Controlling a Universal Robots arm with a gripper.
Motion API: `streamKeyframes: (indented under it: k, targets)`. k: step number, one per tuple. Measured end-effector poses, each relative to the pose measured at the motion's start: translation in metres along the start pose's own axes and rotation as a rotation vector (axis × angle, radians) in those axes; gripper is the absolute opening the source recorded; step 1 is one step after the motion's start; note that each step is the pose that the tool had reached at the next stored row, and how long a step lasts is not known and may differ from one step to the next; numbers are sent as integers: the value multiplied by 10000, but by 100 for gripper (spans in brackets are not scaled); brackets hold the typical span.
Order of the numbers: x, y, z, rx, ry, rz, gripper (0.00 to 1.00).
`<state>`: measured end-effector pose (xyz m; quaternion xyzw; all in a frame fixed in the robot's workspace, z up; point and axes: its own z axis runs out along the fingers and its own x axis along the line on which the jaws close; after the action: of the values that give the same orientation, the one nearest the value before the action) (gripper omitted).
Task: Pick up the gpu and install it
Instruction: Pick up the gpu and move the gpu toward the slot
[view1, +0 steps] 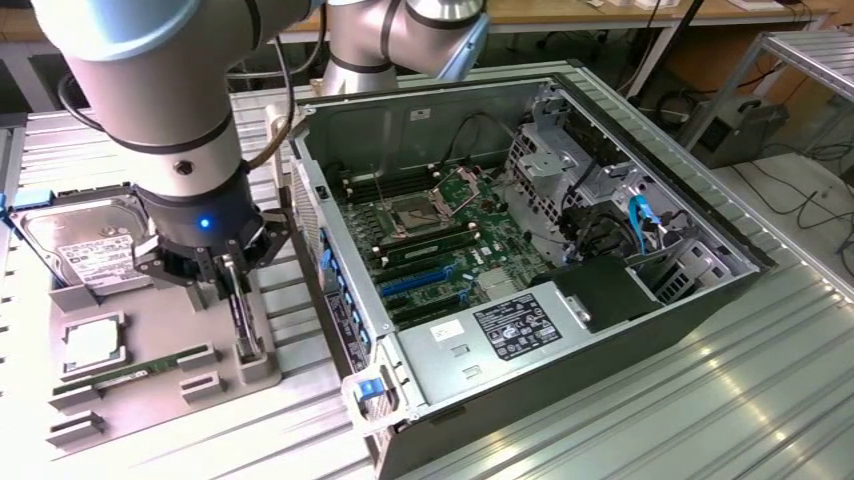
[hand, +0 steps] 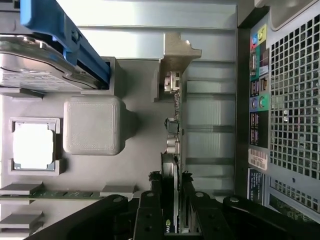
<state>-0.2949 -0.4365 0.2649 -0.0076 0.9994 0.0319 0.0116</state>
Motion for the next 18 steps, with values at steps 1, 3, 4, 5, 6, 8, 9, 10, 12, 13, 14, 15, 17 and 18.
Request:
streamKeyframes:
  k: [1,3,4,5,6,8,9,10,12,13,14,15,17,18]
  targets:
    - [-4,3,-51,-1,4,-1,26]
    - [-10,9,-154,-1,16,-1,26]
    - [-13,11,-195,-2,18,-1,26]
    - [-16,14,-244,-1,25,0,26]
    - [-21,16,-290,-2,32,-1,26]
    - [-31,19,-403,-2,60,2,26]
    - [-34,20,-441,-2,66,2,26]
    - [-40,20,-493,-2,74,3,26]
    - [-50,18,-594,-2,87,4,26]
    - [-62,15,-686,-3,97,5,26]
    - [-68,12,-733,-2,102,5,26]
    - [-74,8,-777,-2,107,5,26]
    - [-85,0,-869,-2,114,6,26]
    - [-92,-4,-918,-3,119,6,26]
